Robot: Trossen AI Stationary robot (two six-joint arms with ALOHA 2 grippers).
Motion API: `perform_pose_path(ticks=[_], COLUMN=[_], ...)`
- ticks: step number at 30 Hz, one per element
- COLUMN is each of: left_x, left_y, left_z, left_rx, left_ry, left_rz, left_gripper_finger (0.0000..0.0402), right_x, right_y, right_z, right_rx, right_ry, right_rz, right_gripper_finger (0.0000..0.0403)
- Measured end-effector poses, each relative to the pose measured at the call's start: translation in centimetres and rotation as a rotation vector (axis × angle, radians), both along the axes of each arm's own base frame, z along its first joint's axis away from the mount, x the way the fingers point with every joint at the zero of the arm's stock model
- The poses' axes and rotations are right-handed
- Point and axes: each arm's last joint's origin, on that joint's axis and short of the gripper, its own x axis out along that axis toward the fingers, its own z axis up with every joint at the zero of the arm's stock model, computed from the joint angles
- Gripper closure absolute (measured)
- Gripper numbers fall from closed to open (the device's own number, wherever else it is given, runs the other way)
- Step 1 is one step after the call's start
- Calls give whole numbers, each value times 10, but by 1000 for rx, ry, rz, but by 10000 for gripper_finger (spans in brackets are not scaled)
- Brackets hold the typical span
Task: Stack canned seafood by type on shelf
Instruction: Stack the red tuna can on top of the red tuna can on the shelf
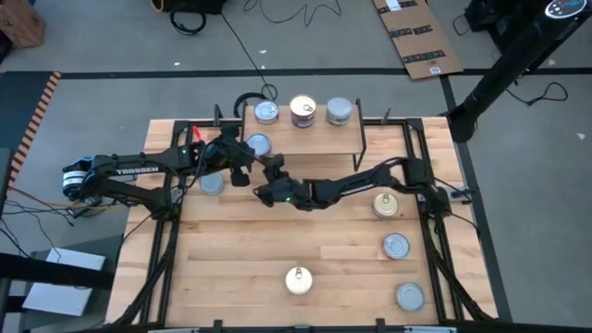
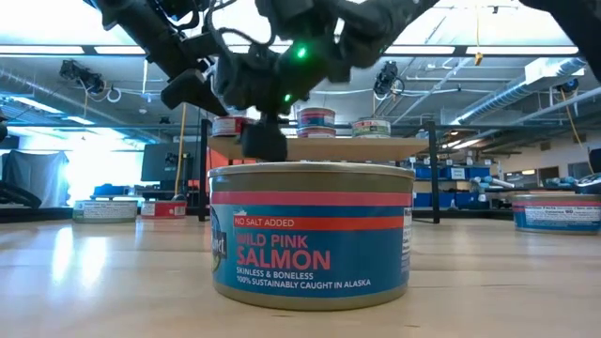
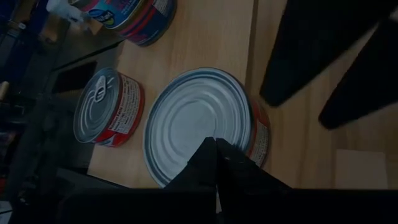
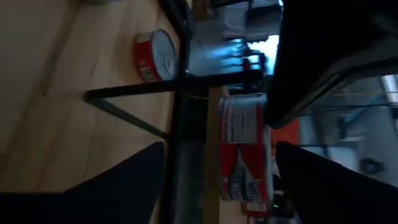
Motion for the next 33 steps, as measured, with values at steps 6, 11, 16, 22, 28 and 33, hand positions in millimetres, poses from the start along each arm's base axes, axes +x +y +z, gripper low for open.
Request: perform_pose_path(ticks=[6, 11, 16, 22, 28, 33], left_x=[0, 0, 0, 0, 0, 0], left_y=[0, 0, 0, 0, 0, 0], left_z=[0, 0, 0, 0, 0, 0], left_rx=[-4, -6, -11, -12, -12, -12], left_ry=[-1, 1, -2, -3, -4, -5], left_rz=[2, 1, 5, 7, 7, 7], left_gripper_finger=[401, 401, 401, 401, 401, 401], right_x=[10, 10, 9, 9, 9, 9], right_y=[-1, -6, -18, -20, -21, -30], right_z=[-7, -5, -9, -10, -10, -10], right_rx=[-92, -89, -80, -60, -56, -56], right_ry=[-100, -120, -81, -95, -95, -92], right_rz=[-26, -28, -33, -32, -17, -20], right_gripper_finger=[100, 147, 179, 171, 138, 119])
